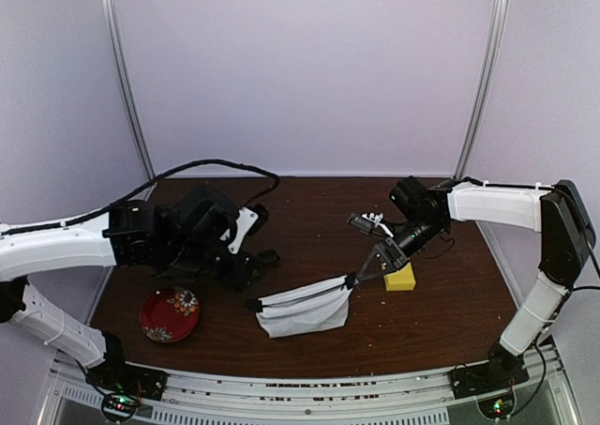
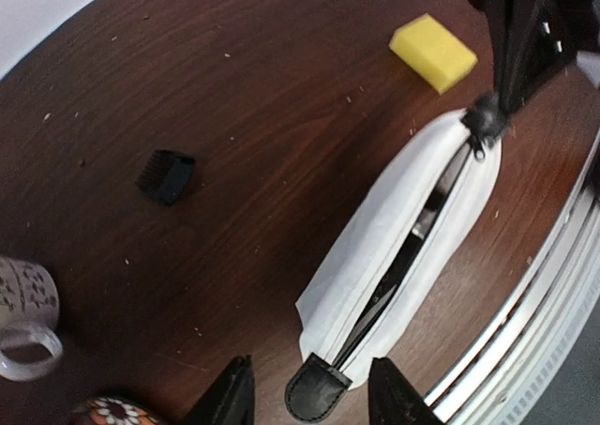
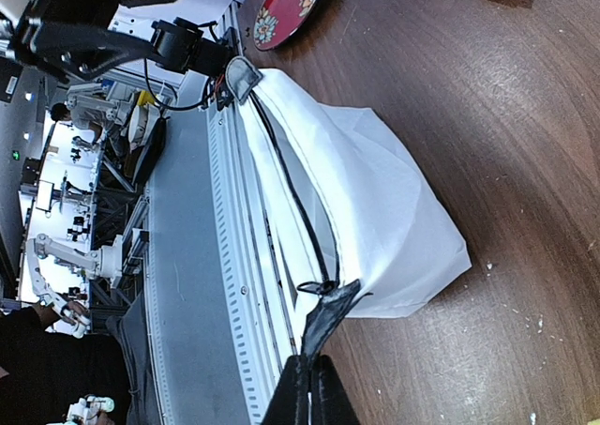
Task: Sort the hair-cutting tools
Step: Pick up the kit bag from the center of the board.
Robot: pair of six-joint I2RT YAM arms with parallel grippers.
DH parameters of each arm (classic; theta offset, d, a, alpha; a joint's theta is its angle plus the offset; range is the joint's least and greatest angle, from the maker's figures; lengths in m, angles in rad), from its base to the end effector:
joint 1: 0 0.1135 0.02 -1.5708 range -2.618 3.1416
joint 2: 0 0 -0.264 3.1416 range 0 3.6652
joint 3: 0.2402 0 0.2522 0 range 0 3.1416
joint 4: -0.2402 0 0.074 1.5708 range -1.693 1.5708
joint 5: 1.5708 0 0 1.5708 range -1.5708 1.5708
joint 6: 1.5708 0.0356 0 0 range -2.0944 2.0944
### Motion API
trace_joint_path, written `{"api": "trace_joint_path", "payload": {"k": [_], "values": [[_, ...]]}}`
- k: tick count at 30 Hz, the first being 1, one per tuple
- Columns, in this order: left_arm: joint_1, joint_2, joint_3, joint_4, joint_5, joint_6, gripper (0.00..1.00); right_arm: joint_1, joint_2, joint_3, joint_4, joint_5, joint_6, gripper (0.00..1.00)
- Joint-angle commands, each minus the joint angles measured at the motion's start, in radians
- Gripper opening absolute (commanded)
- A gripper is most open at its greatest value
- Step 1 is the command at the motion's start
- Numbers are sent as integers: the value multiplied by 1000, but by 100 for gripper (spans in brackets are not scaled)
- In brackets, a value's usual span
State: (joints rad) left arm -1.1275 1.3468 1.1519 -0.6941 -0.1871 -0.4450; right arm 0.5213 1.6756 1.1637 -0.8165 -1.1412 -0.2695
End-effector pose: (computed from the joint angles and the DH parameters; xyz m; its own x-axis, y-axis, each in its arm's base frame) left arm 0.1269 -0.2519 0.2977 -0.6610 0.4061 -0.6310 0.6124 0.7779 -0.1409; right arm 0.2543 0.1834 0.2221 -0.7058 -0.5332 -0.4663 -0.6065 0.1147 0.7868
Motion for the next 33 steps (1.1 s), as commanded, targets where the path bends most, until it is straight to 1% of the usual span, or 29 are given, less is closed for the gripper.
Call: {"api": "trace_joint_path", "payload": {"k": [1, 3, 4, 7, 12, 18, 20, 22, 25, 28, 30, 31, 33], "values": [[41, -150, -188, 97, 64, -439, 45, -3, -31, 5, -9, 23, -37, 0], [44, -215, -292, 191, 128, -543, 47, -3, -40, -3, 0, 34, -40, 0], [44, -241, -335, 212, 153, -580, 47, -3, -45, -10, 8, 40, -36, 0], [44, -269, -401, 243, 189, -647, 50, -3, -53, -18, 23, 46, -27, 0], [44, -264, -459, 340, 217, -688, 51, -3, -46, -7, 15, 46, -30, 0], [61, -257, -468, 366, 208, -687, 50, -3, -45, -6, 21, 44, -24, 0], [73, -256, -477, 394, 213, -686, 49, -2, -47, -7, 22, 44, -25, 0], [87, -254, -485, 418, 219, -680, 45, -1, -49, -9, 23, 43, -23, 0], [112, -241, -490, 443, 243, -668, 32, -2, -52, -11, 27, 43, -22, 0], [126, -232, -489, 444, 259, -655, 23, -2, -58, -10, 28, 44, -20, 0], [128, -232, -486, 436, 263, -653, 23, -1, -62, -12, 30, 45, -18, 0], [129, -234, -486, 432, 262, -652, 24, -1, -61, -13, 32, 45, -17, 0], [130, -233, -485, 428, 269, -652, 30, -1, -59, -13, 34, 45, -15, 1]]}}
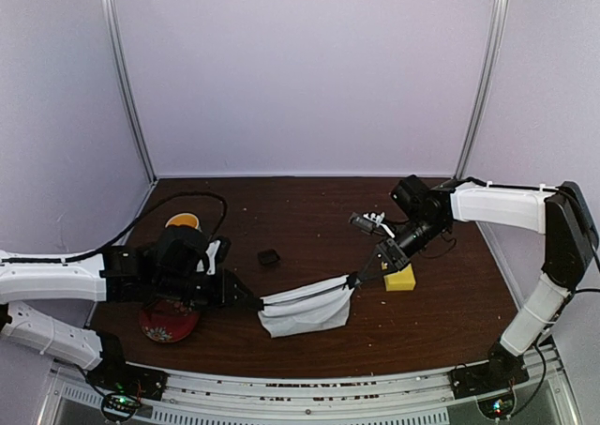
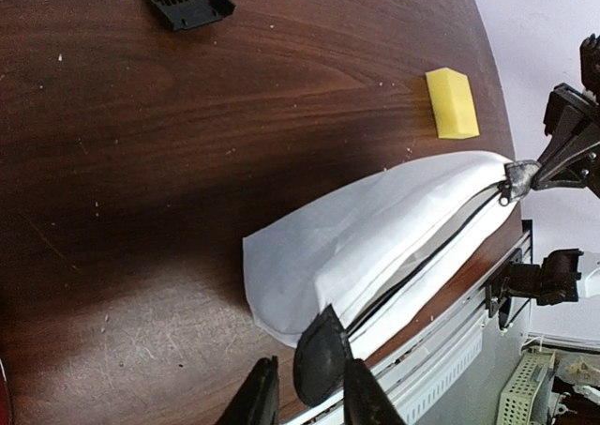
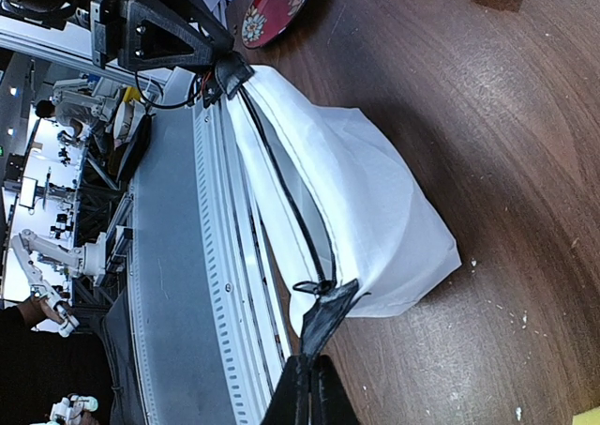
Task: Sort the hair-cutting tools
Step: Pick up the kit bag from the center of the board, then place the kit bag at the center of the board.
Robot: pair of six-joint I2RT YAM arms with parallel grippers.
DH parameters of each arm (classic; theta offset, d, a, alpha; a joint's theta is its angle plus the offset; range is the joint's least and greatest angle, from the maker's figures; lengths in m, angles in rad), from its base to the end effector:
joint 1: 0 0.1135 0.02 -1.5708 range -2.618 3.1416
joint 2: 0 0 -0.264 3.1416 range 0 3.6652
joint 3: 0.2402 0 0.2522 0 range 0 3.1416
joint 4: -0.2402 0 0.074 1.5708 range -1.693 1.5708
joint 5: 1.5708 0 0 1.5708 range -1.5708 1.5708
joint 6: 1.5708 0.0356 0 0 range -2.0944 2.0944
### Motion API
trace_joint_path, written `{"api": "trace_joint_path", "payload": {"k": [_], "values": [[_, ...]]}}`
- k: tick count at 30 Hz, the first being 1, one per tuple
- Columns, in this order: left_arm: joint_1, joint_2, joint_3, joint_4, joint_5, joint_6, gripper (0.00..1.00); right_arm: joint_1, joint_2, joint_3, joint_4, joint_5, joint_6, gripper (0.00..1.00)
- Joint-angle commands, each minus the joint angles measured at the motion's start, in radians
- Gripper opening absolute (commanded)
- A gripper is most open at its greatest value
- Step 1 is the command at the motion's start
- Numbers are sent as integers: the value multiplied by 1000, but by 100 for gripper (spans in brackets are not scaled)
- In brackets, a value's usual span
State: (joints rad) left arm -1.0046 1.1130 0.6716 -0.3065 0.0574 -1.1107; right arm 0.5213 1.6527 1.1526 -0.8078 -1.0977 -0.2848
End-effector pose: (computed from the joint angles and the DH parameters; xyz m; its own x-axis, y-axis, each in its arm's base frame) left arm 0.1220 -0.1958 0.2254 -0.9372 -0.1932 -0.2906 0.0573 0.7363 -0.6742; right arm 0.2520 0.1813 0.2247 -0.6835 -0.5402 -0.4909 -0.6456 0.1335 0.7519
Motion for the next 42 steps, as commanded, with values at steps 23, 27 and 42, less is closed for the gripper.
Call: {"api": "trace_joint_path", "payload": {"k": [23, 27, 42], "values": [[14, -45, 41, 9, -2, 96, 0, -32, -133, -61, 125, 57, 103, 0], [14, -20, 27, 33, 56, 90, 0, -31, -134, -74, 101, 74, 99, 0], [14, 69, 173, -128, -18, 190, 25, -30, 2, 28, 4, 164, 88, 17]]}}
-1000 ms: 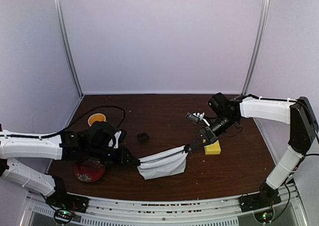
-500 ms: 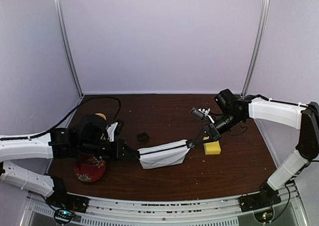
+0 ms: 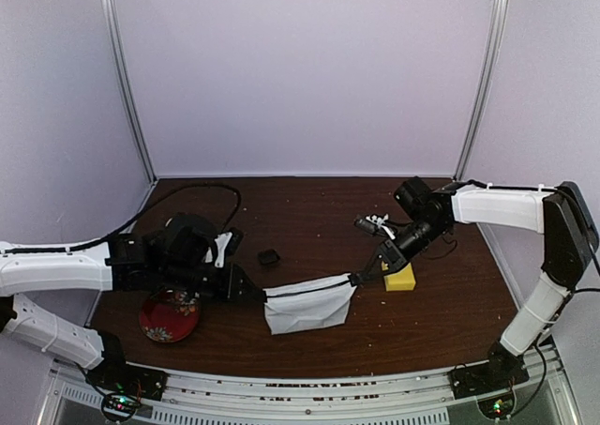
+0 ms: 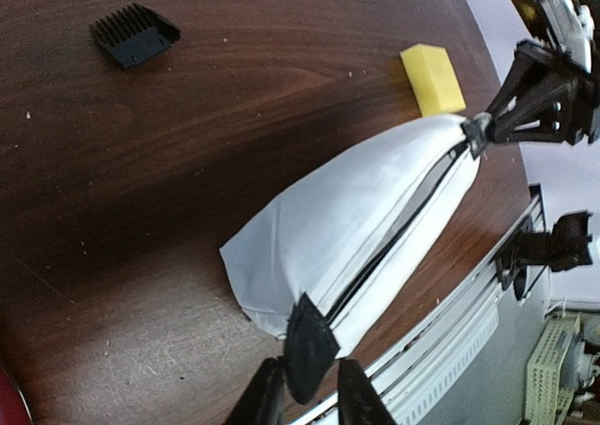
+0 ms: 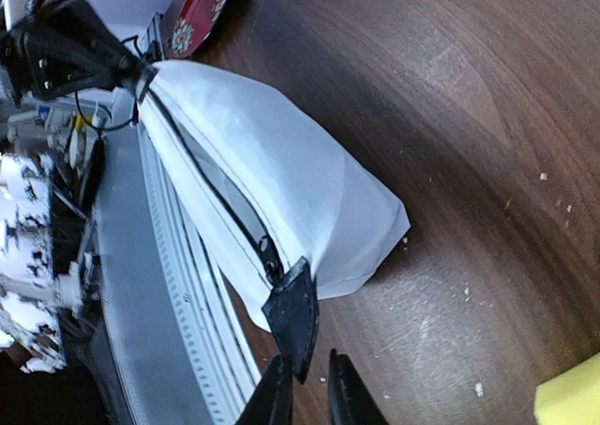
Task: Sort the hair-cutting tools
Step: Place the kit bag at the center of the board, then pick up the comb from the center of the board.
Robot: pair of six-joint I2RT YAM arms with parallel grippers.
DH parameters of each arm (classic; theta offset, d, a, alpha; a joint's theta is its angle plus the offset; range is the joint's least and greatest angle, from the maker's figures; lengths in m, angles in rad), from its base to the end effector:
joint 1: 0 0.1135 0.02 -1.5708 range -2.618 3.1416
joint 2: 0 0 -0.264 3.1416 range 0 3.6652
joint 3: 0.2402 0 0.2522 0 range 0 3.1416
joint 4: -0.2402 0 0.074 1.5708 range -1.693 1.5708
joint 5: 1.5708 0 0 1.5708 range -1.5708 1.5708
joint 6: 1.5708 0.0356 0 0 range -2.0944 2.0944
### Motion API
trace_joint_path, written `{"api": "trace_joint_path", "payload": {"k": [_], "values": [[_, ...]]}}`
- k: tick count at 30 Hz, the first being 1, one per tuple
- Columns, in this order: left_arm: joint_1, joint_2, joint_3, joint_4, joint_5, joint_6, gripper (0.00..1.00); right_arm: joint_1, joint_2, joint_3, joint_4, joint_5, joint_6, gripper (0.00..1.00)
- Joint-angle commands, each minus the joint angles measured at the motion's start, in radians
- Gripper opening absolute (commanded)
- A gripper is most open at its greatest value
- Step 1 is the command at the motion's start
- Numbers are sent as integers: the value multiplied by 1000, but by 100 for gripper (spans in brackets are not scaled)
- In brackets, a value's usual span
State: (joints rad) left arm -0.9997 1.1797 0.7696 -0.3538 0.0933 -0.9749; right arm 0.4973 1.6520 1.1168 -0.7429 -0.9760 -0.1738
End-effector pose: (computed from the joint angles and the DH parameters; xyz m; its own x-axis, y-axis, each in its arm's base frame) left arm 0.1307 -0.2096 0.2392 -0.9332 -0.0720 -0.3520 0.1811 0.7520 -0.6339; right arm 0.2582 0.1737 0.2134 -0.7463 -0.5153 -0.4213 -0.6157 0.2938 0.7312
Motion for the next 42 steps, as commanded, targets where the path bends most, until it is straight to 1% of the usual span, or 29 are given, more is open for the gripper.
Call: {"api": "trace_joint_path", "payload": {"k": [1, 4, 6, 9, 10, 12, 14, 17, 20, 22, 27, 30, 32, 38, 40, 42], "values": [[9, 2, 99, -116, -71, 67, 29, -6, -4, 89, -92, 59, -42, 21], [9, 7, 188, -247, -168, 112, 38, -14, -57, 160, -181, 131, -110, 36], [15, 32, 245, -317, -246, 153, 44, -22, -123, 174, -182, 178, -134, 45], [38, 102, 340, -379, -322, 255, 48, -26, -227, 155, -165, 264, -174, 53], [43, 127, 364, -384, -338, 288, 50, -26, -251, 148, -167, 298, -192, 55], [54, 178, 402, -388, -381, 330, 57, -29, -295, 127, -170, 388, -223, 59], [81, 235, 432, -382, -391, 357, 59, -38, -350, 74, -132, 460, -224, 62], [115, 343, 495, -363, -367, 418, 59, -59, -451, -52, -44, 488, -216, 66], [154, 473, 579, -352, -290, 449, 56, -75, -537, -191, 56, 448, -203, 72], [171, 568, 633, -338, -258, 460, 54, -82, -584, -257, 92, 414, -215, 74], [191, 781, 799, -369, -215, 437, 48, -89, -608, -279, 114, 411, -219, 75], [191, 874, 866, -369, -191, 410, 48, -89, -599, -292, 124, 394, -228, 75], [191, 923, 913, -379, -192, 392, 46, -89, -592, -292, 120, 384, -229, 75], [191, 1020, 1023, -457, -245, 377, 35, -89, -556, -284, 115, 344, -232, 75], [190, 1032, 1032, -474, -252, 370, 32, -89, -544, -281, 111, 327, -234, 75], [190, 1032, 1028, -479, -258, 365, 31, -89, -529, -276, 106, 317, -239, 75]]}}
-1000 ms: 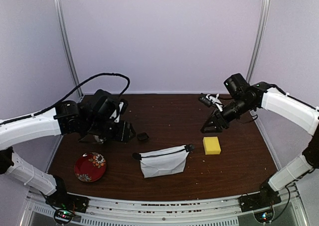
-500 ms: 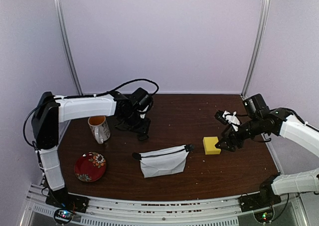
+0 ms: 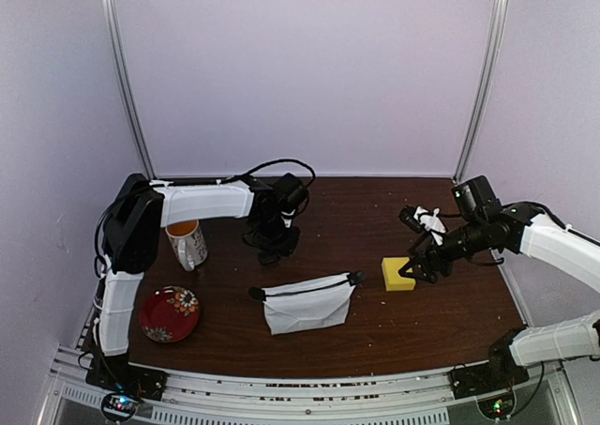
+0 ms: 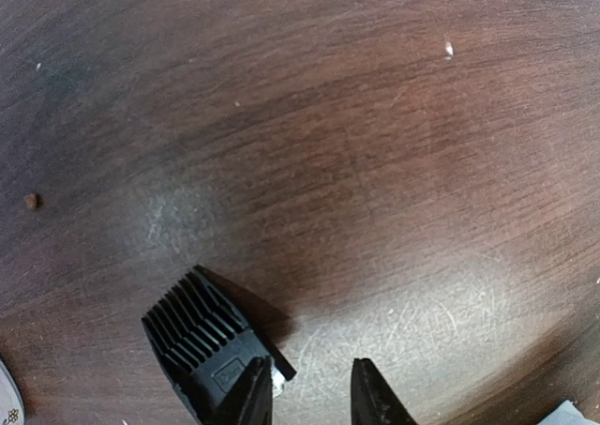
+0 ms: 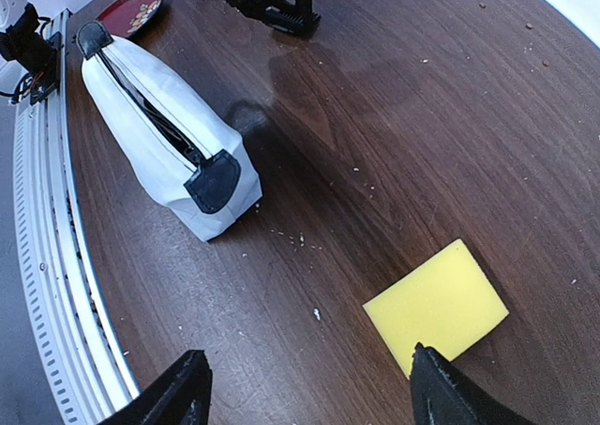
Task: Sort the hair-cutting tools
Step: Pick up the comb from the center of the board.
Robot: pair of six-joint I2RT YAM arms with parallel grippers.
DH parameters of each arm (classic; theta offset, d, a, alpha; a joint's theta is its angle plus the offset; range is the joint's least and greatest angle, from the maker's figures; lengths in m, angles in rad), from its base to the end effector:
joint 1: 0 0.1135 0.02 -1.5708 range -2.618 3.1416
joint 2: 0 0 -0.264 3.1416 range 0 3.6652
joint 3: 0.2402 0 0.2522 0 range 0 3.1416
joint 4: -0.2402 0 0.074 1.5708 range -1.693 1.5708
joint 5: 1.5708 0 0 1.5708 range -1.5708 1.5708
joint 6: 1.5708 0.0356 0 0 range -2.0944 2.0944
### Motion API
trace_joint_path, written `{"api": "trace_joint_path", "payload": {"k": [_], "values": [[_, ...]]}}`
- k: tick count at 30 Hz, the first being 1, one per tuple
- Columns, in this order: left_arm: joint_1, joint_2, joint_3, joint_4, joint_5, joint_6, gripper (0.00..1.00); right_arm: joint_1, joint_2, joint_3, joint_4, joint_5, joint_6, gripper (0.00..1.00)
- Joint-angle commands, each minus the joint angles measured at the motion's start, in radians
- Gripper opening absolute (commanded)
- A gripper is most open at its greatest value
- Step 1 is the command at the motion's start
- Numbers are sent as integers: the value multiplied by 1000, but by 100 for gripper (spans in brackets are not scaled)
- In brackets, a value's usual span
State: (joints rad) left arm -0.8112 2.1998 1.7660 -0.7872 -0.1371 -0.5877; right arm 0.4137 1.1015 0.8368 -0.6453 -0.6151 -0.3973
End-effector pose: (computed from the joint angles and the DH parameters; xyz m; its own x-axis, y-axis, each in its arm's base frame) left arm 0.3205 -0.3304 0.1758 -0.9188 0.1699 -0.3564 0.2123 0.9737 -0.0832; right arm 0.1895 0.1056 0.2614 -0.4141 -0.5269 -0.7422 -0.8815 0.4355 0.1826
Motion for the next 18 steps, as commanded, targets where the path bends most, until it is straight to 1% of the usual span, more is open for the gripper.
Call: {"api": "trace_joint_path", "payload": {"k": [1, 4, 8, 11, 13, 18], "values": [[3, 11, 30, -51, -32, -25, 31, -6, 28, 8, 4, -46, -18, 75], [3, 11, 21, -57, -52, -36, 33, -7, 46, 19, -10, -49, -24, 75], [5, 31, 22, -52, -25, -57, 34, -6, 53, 22, -14, -61, -27, 75], [4, 48, 28, -50, -12, -67, 40, -6, 55, 21, -17, -66, -29, 75], [5, 57, 29, -50, -9, -70, 38, -6, 57, 20, -17, -66, -32, 75], [6, 65, 19, -50, 8, -81, 30, -6, 62, 21, -21, -69, -31, 75]]}}
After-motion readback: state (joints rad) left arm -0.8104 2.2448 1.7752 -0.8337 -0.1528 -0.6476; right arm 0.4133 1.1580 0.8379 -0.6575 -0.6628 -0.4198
